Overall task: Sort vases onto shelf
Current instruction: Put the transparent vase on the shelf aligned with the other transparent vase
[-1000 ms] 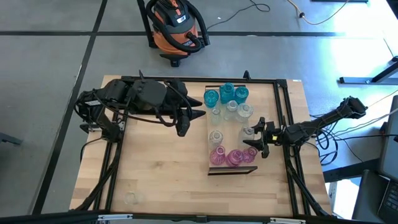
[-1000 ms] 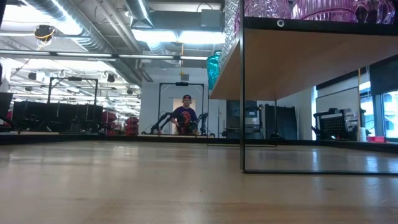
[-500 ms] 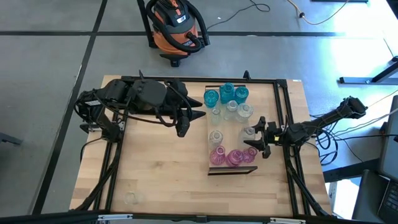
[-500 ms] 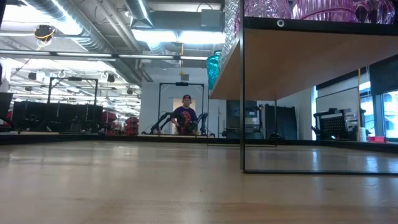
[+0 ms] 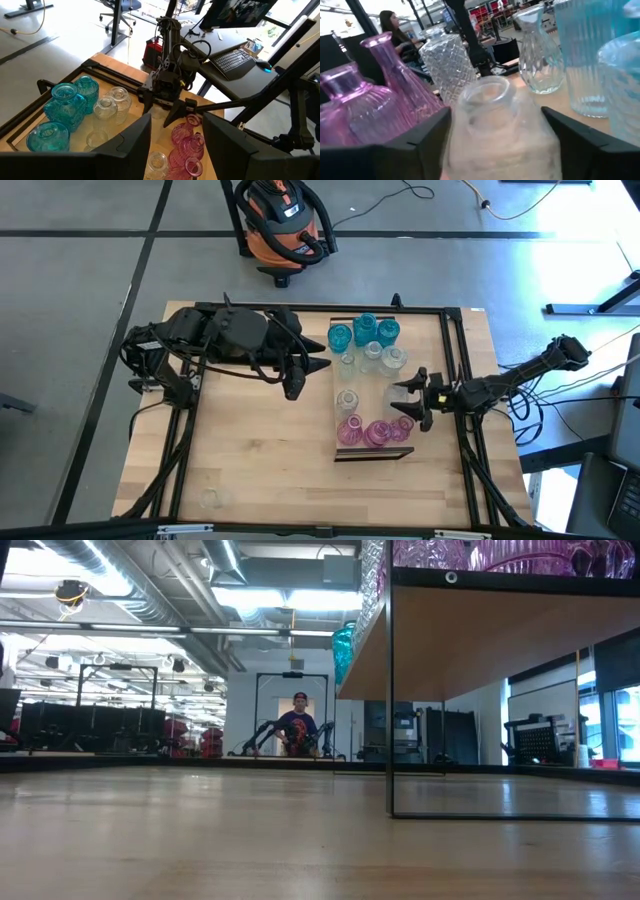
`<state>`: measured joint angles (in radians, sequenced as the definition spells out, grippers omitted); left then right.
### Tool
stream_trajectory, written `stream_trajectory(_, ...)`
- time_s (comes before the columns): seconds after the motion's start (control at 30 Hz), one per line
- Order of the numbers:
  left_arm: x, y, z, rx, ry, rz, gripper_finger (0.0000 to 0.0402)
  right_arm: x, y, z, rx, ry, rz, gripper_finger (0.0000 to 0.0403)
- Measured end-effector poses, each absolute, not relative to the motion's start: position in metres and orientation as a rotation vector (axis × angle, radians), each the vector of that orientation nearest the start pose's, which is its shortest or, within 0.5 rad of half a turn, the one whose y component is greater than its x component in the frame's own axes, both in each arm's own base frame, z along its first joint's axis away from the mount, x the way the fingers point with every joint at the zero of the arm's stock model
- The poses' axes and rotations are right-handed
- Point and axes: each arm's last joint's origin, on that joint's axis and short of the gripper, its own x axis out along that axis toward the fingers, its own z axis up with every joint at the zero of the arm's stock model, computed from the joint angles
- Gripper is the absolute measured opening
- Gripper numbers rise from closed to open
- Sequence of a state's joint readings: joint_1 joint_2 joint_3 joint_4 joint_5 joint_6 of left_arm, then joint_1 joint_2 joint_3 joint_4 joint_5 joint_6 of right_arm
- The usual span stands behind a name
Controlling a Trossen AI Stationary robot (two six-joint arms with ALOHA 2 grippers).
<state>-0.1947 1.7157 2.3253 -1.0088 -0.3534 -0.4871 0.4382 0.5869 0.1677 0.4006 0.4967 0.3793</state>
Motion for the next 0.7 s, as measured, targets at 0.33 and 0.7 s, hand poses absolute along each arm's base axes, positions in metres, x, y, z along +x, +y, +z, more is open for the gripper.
stream_trajectory(0.33,0.308,-0.051,0.517,-0.372,0.337,0.246,0.0171,0.134,0.047,0.208,0.401,-0.048,-0.081,0.0380)
stream_trajectory(0.7,0.308,-0.053,0.517,-0.374,0.340,0.233,0.0171,0.128,0.043,0.231,0.417,-0.193,-0.090,0.0323)
